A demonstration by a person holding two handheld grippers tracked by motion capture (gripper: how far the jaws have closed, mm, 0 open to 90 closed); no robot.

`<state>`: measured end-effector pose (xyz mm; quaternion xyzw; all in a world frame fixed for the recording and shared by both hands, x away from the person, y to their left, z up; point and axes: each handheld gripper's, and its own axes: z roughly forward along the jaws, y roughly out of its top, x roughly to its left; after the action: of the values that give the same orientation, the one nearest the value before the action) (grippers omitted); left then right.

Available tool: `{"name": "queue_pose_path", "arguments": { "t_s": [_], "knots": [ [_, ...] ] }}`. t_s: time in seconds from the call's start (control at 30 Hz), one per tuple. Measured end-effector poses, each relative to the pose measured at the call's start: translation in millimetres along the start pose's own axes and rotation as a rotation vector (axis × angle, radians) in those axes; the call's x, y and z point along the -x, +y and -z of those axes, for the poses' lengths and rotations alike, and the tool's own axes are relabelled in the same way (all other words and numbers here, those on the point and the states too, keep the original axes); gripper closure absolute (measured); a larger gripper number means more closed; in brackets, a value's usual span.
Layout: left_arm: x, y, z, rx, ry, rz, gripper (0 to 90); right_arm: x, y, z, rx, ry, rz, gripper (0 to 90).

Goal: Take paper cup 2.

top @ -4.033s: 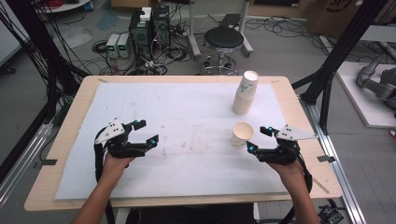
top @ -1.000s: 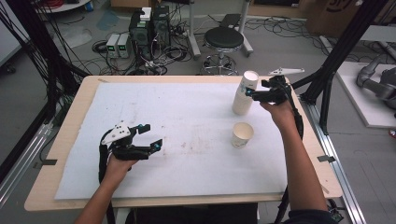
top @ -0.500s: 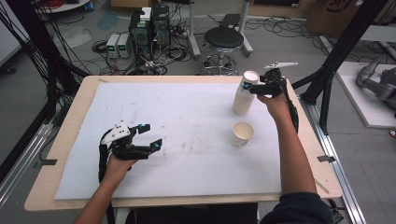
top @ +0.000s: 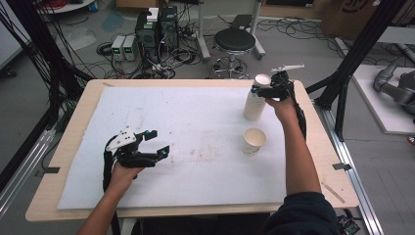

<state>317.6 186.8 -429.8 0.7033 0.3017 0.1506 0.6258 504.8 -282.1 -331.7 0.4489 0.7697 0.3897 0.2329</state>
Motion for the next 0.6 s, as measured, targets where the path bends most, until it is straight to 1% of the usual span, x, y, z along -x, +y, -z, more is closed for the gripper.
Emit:
{"name": "queue_pose_path", "arguments": {
  "t_s": [0.03,0.2,0.27,0.4,0.43,0.47,0.53,0.6],
  "knots": [
    [-0.3,0.0,0.3,-0.004,-0.001,-0.001,17.5,0.2,0.5,0.7,0.005,0.003,0.008,30.6],
    [-0.6,-0.4,-0.1,-0.006,0.001,-0.003,17.6,1.6,3.1,3.7,0.019,0.001,0.013,32.2],
    [-0.4,-0.5,-0.2,-0.007,0.0,-0.001,17.6,1.8,4.5,6.0,0.033,0.001,0.014,32.9],
    [0.2,-0.4,-0.2,-0.007,0.001,0.0,17.6,0.9,11.0,10.0,0.027,-0.002,0.035,34.4],
    [0.3,-0.4,-0.3,-0.007,0.001,0.0,17.6,0.4,13.3,10.8,0.019,-0.002,0.034,34.8],
    [0.3,-0.4,-0.2,-0.008,0.001,0.0,17.6,0.1,14.5,11.6,0.03,-0.003,0.042,35.1],
    [0.3,-0.4,-0.3,-0.008,0.001,-0.002,17.6,0.3,15.6,13.3,0.044,-0.002,0.038,35.2],
    [0.2,-0.5,-0.2,-0.009,0.001,-0.002,17.6,1.1,15.6,15.2,0.044,-0.003,0.028,35.5]
  ]
}}
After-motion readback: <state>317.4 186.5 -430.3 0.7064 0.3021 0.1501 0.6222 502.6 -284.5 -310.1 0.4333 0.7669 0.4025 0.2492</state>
